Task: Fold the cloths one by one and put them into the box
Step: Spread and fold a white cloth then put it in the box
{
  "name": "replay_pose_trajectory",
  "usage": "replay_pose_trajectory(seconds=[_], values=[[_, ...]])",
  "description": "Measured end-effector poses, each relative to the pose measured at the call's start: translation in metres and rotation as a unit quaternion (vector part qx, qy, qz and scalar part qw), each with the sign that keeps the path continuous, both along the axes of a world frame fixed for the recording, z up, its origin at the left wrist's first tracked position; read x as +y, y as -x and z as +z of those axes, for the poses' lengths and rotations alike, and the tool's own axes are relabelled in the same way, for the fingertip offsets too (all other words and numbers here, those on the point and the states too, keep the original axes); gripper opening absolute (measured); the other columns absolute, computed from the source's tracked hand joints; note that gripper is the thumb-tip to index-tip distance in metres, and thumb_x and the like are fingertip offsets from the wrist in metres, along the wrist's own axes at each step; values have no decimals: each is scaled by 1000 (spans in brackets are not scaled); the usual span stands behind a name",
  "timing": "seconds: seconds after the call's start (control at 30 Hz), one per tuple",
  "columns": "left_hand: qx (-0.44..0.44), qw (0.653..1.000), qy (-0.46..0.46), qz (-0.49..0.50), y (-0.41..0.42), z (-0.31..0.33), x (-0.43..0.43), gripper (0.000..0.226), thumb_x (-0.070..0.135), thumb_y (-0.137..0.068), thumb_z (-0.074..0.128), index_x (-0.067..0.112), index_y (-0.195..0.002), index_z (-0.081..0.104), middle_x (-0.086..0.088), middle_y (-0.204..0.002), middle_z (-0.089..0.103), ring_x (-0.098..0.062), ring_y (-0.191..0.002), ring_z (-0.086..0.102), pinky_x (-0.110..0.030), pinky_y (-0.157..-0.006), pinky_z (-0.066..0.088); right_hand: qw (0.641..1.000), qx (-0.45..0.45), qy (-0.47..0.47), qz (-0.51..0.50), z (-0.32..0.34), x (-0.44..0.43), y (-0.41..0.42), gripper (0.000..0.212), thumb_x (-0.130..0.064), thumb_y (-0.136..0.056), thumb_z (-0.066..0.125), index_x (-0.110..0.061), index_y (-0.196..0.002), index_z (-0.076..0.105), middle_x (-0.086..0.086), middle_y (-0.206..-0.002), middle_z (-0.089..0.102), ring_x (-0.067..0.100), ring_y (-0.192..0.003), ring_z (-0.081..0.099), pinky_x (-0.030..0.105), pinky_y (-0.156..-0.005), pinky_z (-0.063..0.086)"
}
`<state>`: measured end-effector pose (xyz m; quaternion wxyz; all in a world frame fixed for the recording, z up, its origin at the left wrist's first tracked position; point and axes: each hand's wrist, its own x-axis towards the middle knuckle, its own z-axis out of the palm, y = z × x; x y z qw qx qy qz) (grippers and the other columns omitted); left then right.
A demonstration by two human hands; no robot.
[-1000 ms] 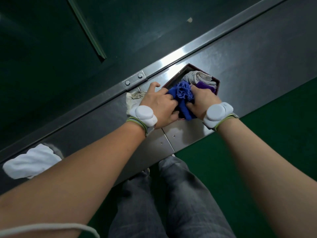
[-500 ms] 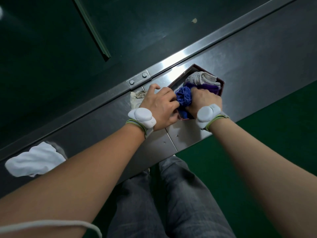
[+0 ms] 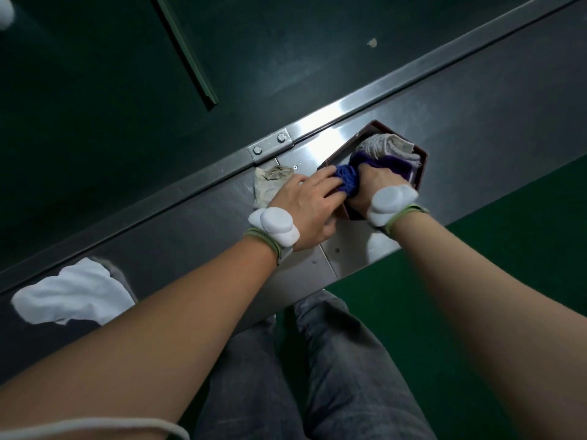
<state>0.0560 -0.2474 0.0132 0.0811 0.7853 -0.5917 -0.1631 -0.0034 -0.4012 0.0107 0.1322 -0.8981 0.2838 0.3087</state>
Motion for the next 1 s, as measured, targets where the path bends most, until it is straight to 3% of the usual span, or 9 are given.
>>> replay_pose_trajectory(seconds=[0.07,0.17,0.3,0.43,0.53,0.67,0.8,0.9,1.0], values=[[16,999,-11,34,2,4,24,50,29,-76,56,16,-124,57,-10,-140,50,-27,-136,38,-44,-99,39,999,-13,-43,-5,21,3,0,38,-39,-79,63,-14,-106,57,12,-104,66,32,-92,62,36,-69,51],[30,990,-94,97,3,5,76,53,33,-82,52,22,-133,46,-8,-149,38,-25,-141,28,-42,-105,31,993,-120,-8,9,48,29,4,38,-36,-84,59,-15,-116,57,11,-116,61,34,-108,52,43,-82,49],[22,963,-182,196,-4,9,179,55,36,-86,49,22,-138,42,-8,-152,35,-23,-142,27,-38,-107,28,979,-196,-28,50,63,108,-6,36,-37,-88,57,-18,-118,56,7,-117,58,30,-109,49,43,-87,45],[8,925,-159,346,-11,25,286,53,26,-75,64,11,-127,58,-21,-141,47,-36,-130,44,-47,-98,40,980,-103,-142,89,44,199,-23,48,-53,-87,53,-25,-126,46,2,-115,62,26,-104,59,39,-79,51],[-34,872,-160,462,-17,31,370,60,25,-69,59,9,-127,56,-26,-139,45,-42,-125,46,-51,-93,42,968,5,-177,178,20,281,-37,64,-64,-84,49,-24,-133,40,4,-114,66,29,-100,63,35,-71,49],[21,821,-168,545,-27,17,422,61,21,-80,52,19,-140,39,-17,-151,32,-39,-132,37,-51,-96,41,957,33,-217,189,-2,352,-48,52,-71,-80,47,-25,-102,61,5,-103,69,30,-91,65,32,-66,44],[130,739,-164,641,-42,-8,443,62,23,-86,56,23,-144,32,-14,-155,25,-39,-136,31,-45,-107,35,967,44,-159,195,-23,411,-52,63,-85,-63,43,-25,-78,53,-4,-77,61,23,-70,58,29,-60,39],[168,688,-144,692,-48,-10,436,52,26,-86,58,20,-135,42,-14,-135,52,-36,-121,49,-35,-93,41,964,35,-145,222,-31,424,-38,33,-57,-64,59,-31,-82,49,-7,-82,61,22,-73,56,30,-64,36],[183,689,-132,689,-43,-2,425,35,30,-87,59,17,-119,55,-10,-118,64,-32,-102,59,-27,-76,38,969,25,-150,196,-36,413,-22,11,-34,-69,56,-32,-80,55,-6,-90,66,24,-82,64,29,-63,40]])
